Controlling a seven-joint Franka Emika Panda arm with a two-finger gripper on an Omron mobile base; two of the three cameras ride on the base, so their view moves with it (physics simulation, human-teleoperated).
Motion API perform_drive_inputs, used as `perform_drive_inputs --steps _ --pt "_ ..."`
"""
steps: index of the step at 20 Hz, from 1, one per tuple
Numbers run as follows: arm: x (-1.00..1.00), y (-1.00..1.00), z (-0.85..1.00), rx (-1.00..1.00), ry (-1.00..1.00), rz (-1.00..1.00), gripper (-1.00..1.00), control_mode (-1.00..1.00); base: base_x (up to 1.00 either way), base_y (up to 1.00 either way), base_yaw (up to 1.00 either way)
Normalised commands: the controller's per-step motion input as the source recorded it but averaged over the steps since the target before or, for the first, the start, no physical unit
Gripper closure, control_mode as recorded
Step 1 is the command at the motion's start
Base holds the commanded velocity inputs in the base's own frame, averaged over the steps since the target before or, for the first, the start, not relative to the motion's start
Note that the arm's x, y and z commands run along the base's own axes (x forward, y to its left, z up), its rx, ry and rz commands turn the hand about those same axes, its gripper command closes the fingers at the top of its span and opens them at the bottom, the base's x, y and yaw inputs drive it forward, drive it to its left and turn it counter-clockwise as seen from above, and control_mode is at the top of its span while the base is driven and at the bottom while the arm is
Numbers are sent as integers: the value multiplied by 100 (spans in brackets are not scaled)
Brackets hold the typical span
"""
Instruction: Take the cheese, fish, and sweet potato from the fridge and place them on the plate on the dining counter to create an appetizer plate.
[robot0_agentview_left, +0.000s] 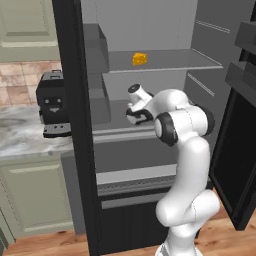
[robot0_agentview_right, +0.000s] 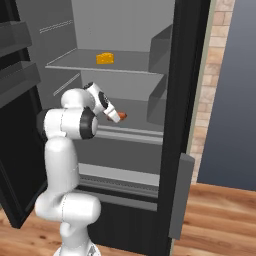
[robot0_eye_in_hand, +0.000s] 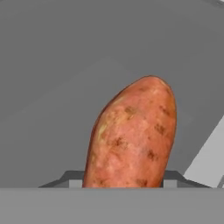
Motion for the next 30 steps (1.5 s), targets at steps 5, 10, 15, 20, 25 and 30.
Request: perform_drive_inputs --steps 5,10,15,20,25,30 --pt "-100 -10 18 0 -25 9 100 -100 0 0 0" --pt "-100 -6 30 0 -26 10 100 -100 0 0 0" --pt "-100 -23 75 0 -4 10 100 -100 0 0 0" --pt "-100 -14 100 0 6 9 100 -100 0 0 0" --pt "-100 -1 100 0 22 13 100 -100 0 0 0" --pt "-99 0 72 0 23 10 100 -100 0 0 0"
